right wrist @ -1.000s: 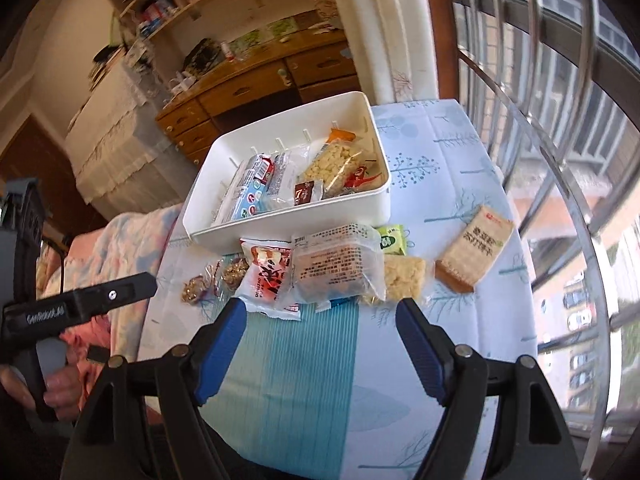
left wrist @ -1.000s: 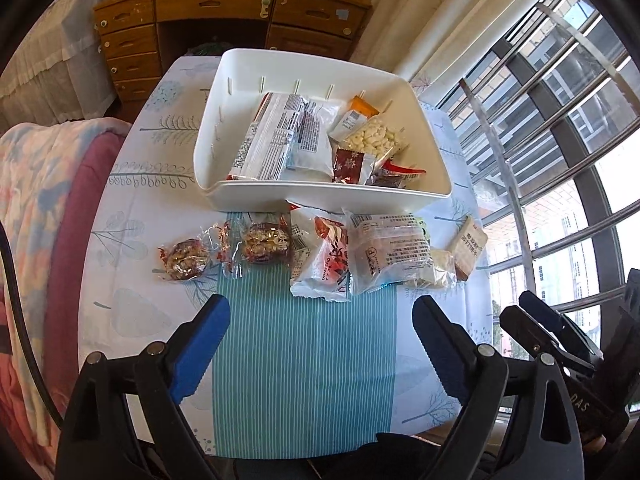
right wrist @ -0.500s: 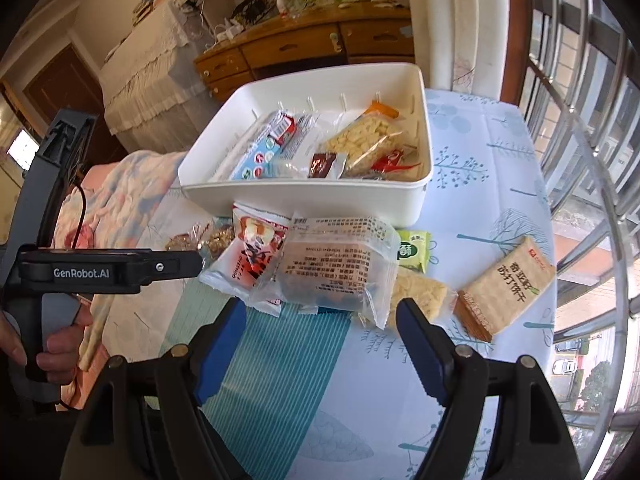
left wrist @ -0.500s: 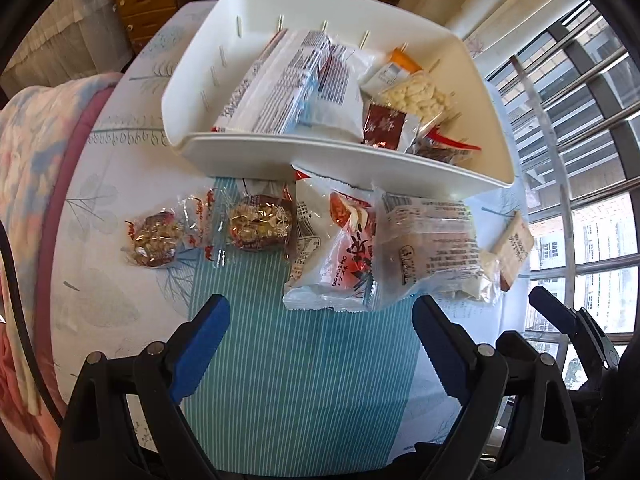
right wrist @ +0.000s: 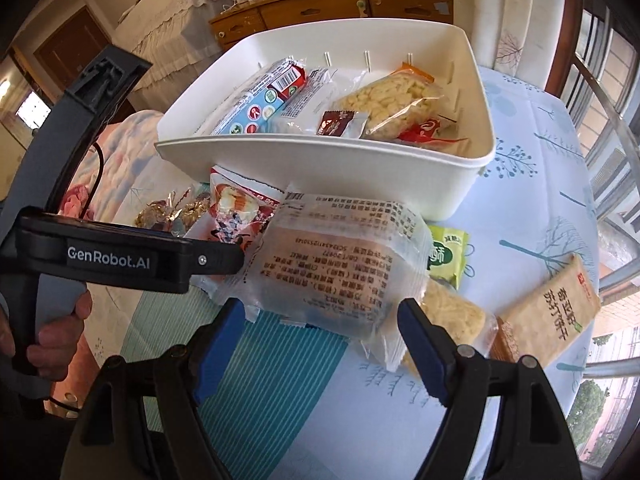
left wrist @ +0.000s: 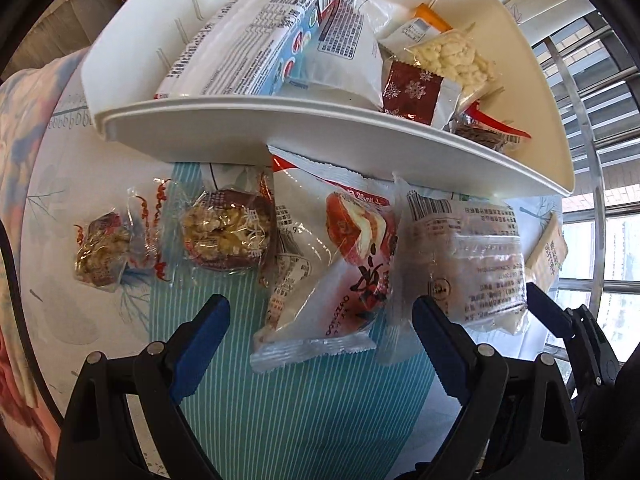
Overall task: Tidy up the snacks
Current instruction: 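Grasp the white-red DONGZAO packet with the left gripper while the right grasps the clear bread bag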
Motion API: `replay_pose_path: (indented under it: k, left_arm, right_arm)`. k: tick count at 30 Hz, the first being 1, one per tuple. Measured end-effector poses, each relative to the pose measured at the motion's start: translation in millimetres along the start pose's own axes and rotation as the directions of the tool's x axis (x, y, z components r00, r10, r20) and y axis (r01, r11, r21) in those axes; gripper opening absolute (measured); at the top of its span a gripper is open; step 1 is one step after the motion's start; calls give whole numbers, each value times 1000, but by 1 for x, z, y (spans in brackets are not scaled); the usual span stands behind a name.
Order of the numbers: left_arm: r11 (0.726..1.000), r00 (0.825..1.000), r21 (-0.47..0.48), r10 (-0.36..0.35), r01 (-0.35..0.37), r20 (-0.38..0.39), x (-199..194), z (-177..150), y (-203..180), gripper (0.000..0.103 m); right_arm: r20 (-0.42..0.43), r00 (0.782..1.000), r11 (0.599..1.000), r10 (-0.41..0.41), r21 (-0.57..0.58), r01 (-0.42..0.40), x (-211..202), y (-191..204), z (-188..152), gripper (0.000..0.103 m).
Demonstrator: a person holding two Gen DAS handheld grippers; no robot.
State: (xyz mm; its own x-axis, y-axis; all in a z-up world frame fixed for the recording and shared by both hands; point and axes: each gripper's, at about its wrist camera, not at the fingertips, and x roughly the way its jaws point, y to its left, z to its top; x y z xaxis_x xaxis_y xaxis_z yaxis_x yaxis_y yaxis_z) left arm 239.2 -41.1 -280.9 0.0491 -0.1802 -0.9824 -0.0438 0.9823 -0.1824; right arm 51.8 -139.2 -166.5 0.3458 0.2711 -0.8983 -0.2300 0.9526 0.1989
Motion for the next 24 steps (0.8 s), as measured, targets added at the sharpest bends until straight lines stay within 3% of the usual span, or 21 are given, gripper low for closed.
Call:
replay_pose_path:
  k: [7,13,24]
  left_arm:
    - [1000,1000,-22,8,-9,-17,14,14,-2,83]
    - [999,999,-10,34,-34,-31,25,24,-5,67]
    - [999,998,1,52,-52,-26,34,26,-16,55]
  right_arm:
    - [9,999,998,-46,-52,46,18,3,8,94]
    - [-9,997,996,-72,-48,72,35,4,7,102]
    - [31,986,978,-165,-123,168,48,24,4,103]
